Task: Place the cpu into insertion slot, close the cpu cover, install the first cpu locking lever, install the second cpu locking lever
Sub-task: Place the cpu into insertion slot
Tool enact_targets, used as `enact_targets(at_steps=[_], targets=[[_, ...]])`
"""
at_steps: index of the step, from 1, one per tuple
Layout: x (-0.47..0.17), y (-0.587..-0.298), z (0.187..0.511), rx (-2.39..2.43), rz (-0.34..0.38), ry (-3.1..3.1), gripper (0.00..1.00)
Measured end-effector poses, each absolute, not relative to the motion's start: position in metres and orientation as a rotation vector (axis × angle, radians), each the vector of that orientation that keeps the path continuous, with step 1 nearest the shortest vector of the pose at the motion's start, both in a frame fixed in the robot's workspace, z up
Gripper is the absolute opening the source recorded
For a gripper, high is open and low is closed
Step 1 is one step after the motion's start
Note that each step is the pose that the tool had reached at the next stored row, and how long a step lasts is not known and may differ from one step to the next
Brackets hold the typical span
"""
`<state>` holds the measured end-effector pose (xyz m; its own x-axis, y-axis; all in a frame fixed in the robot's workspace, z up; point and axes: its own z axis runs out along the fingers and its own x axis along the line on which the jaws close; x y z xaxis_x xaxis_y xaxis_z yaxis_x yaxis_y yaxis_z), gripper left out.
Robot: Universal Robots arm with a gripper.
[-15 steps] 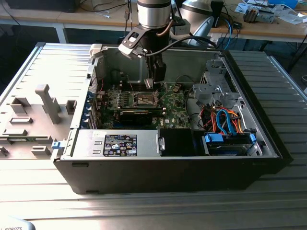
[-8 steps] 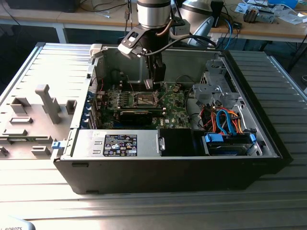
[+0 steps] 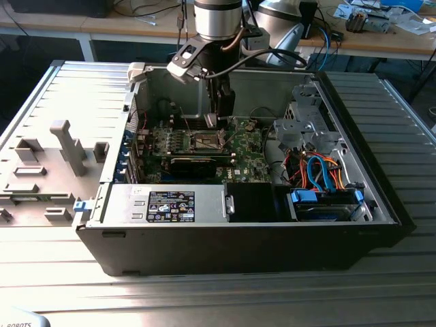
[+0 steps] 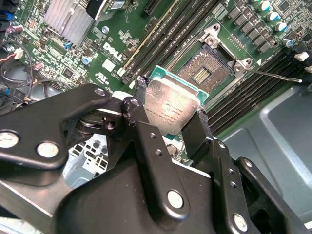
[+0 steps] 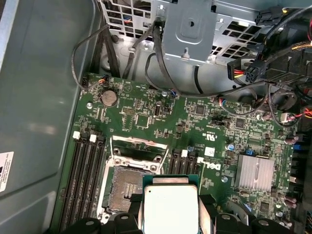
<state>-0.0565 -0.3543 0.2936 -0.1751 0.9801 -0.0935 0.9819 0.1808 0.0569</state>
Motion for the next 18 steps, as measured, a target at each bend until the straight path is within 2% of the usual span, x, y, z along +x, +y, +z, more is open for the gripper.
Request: enact_targets(at_steps=[18], targets=[[-0.0575,-0.3543,0.2928,1.946,-0.052,2.307,0.54]])
